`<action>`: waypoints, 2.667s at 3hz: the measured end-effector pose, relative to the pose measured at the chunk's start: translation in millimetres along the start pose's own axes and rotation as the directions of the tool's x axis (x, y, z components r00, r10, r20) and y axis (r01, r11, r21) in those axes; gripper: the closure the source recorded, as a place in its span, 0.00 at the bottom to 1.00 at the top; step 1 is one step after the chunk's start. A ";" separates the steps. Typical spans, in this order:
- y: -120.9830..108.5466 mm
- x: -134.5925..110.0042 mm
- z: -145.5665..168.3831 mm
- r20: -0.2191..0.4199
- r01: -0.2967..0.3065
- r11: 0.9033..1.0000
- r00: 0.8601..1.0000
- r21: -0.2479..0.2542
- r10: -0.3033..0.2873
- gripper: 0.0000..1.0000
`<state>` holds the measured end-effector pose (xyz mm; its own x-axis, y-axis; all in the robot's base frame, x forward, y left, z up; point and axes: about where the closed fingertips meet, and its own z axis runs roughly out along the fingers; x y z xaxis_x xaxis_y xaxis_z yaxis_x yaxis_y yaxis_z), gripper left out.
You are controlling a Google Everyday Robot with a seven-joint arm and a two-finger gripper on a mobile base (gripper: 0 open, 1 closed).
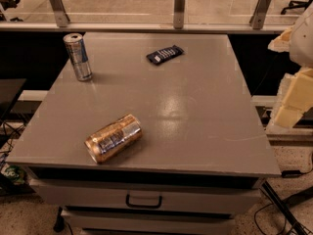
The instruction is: Place orange can upright
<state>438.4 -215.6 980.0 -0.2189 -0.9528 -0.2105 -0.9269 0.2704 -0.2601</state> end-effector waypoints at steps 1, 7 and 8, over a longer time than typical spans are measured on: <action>-0.2 -0.3 -0.3 0.000 0.001 1.000 1.000 0.002 -0.001 0.00; 67.0 -231.8 85.3 0.162 0.688 0.717 0.725 -0.110 -0.670 0.00; 93.3 -255.6 116.8 0.151 0.746 0.645 0.665 -0.164 -0.731 0.00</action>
Offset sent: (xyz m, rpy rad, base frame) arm 0.0206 0.0513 -0.0038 0.0125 -0.0054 0.2038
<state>443.5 69.3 899.5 0.5783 -0.8106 -0.0925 -0.8112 -0.5593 -0.1706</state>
